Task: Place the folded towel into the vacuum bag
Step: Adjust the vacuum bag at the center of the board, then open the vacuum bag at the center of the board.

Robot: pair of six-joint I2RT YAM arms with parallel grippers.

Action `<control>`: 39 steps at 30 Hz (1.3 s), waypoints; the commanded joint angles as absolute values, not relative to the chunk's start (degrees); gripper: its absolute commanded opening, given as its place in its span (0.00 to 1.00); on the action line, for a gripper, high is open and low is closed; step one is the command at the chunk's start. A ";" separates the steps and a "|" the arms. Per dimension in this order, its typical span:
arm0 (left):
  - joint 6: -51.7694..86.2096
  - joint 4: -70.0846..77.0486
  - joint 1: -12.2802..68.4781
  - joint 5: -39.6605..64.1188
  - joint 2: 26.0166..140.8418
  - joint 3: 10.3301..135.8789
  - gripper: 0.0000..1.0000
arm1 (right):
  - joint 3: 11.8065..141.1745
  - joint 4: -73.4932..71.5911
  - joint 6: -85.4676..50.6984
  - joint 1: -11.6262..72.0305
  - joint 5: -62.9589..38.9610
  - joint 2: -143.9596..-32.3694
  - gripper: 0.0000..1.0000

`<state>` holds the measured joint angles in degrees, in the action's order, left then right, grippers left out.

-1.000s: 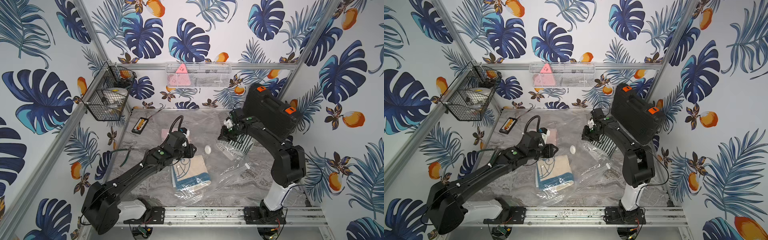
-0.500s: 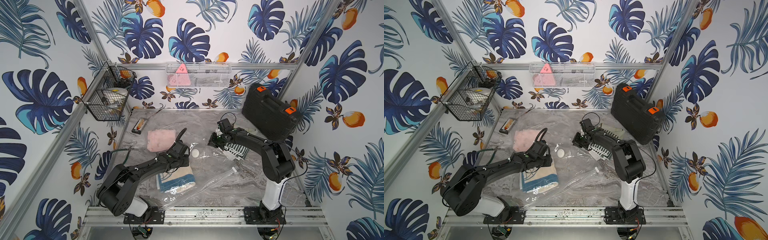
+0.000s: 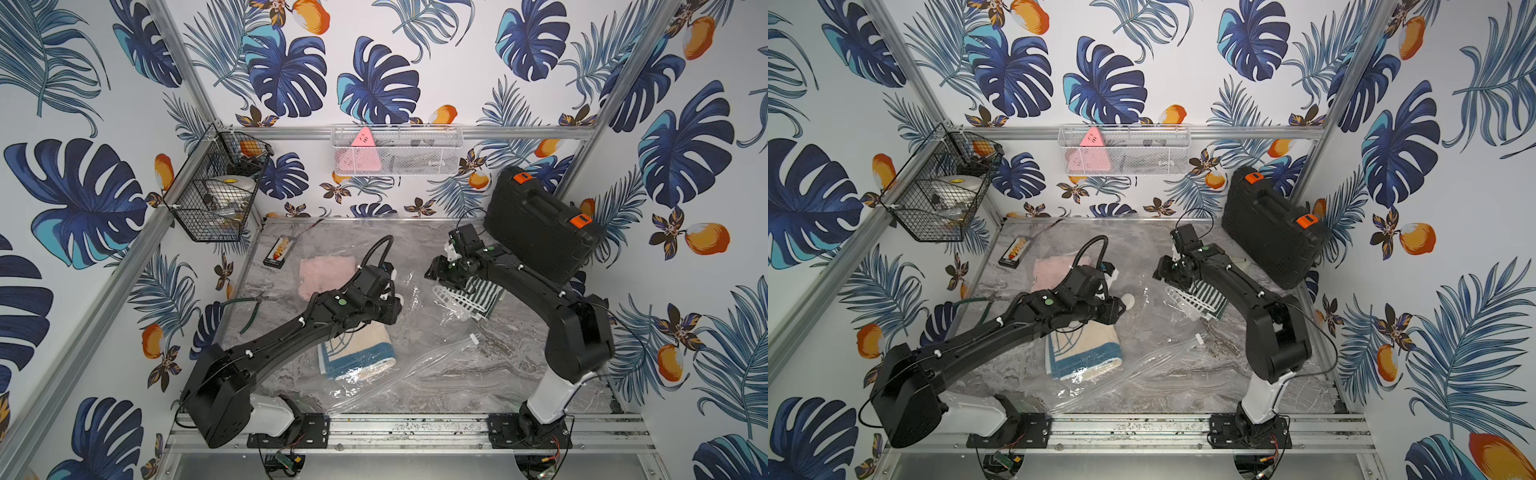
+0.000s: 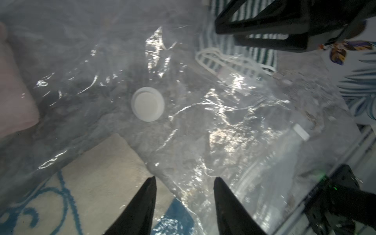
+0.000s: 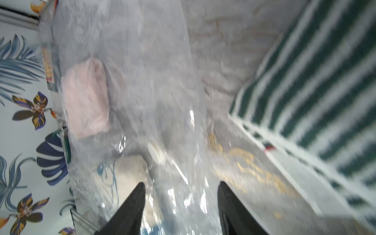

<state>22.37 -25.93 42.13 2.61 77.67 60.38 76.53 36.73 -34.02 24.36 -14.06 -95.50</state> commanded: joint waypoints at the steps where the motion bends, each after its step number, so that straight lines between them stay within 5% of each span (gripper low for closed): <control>1: 20.58 -36.01 49.98 1.13 76.38 60.82 0.58 | 66.83 43.12 -34.41 24.48 -12.58 -85.27 0.59; 5: 24.03 -37.37 63.39 -8.25 77.88 60.79 0.66 | 55.21 45.81 -38.71 24.89 -15.21 -71.64 0.59; 11: 23.44 -41.87 72.96 -16.51 85.39 62.04 0.79 | 46.90 49.20 -45.30 26.17 -19.63 -58.66 0.58; 19: 20.41 -44.92 76.81 -32.17 95.59 63.62 0.76 | 34.86 38.52 -56.35 31.10 -26.92 -53.16 0.56; 24: 15.27 -40.11 74.15 -36.13 95.86 61.61 0.59 | 30.85 31.05 -62.93 35.86 -27.33 -52.61 0.46; 29: 9.94 -38.18 70.12 -31.82 91.09 62.03 0.03 | 29.24 22.34 -68.88 44.46 -22.90 -57.11 0.27; 34: 10.08 -39.63 67.01 -26.31 84.21 63.88 0.00 | 29.71 7.62 -71.32 50.12 -17.46 -65.77 0.18; 39: 12.03 -41.07 64.58 -24.28 80.36 64.99 0.00 | 33.59 -4.02 -73.00 57.63 -5.59 -76.73 0.33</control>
<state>11.68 -40.49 65.63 -26.15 81.71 64.18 31.86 7.09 -71.07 54.98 -13.98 -72.64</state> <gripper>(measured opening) 0.067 0.313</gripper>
